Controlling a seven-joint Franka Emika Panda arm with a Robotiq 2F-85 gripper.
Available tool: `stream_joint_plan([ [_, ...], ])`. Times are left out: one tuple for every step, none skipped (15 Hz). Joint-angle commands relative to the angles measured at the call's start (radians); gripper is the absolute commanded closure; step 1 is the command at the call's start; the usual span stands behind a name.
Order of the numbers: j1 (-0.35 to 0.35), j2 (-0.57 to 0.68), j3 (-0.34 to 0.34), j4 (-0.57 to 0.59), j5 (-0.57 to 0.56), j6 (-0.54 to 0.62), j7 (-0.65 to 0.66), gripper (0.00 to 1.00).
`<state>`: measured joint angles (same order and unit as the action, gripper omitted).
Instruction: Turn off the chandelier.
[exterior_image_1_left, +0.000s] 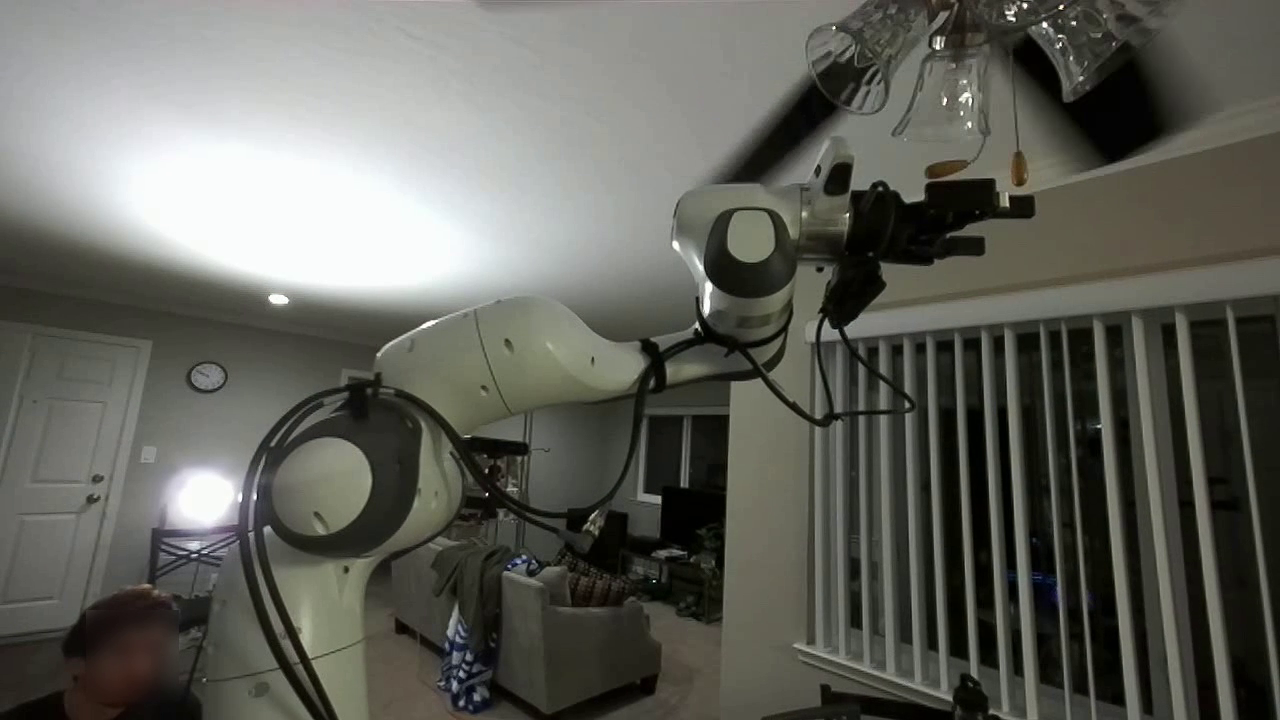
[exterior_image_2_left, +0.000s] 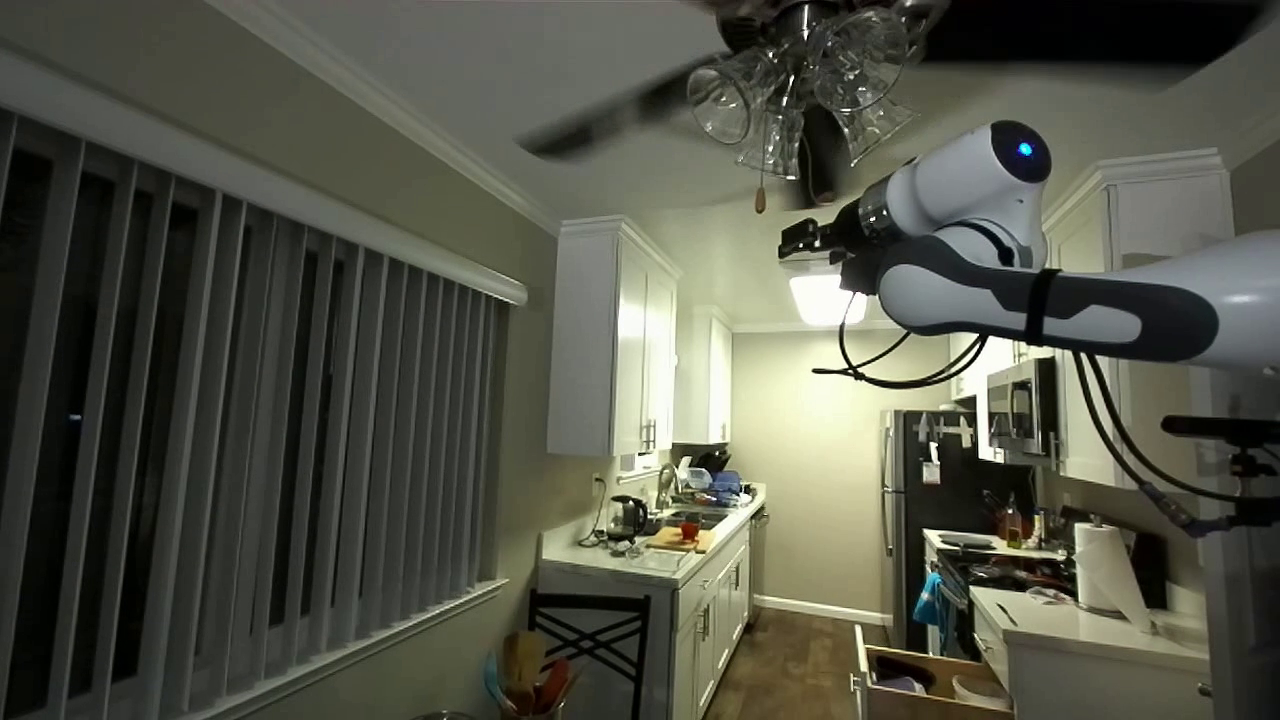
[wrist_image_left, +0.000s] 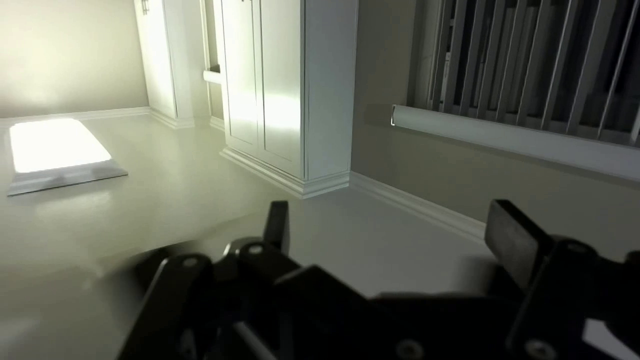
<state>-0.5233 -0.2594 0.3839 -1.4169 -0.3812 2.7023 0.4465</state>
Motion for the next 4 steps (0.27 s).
stream_joint_plan([
  [0.105,0.011,-0.079,0.004,-0.065,-0.01,0.026,0.0],
  [0.127,0.012,-0.093,0.004,-0.074,-0.012,0.024,0.0],
  [0.141,0.012,-0.101,0.004,-0.077,-0.012,0.022,0.0],
  [0.148,0.013,-0.106,0.004,-0.077,-0.012,0.021,0.0],
])
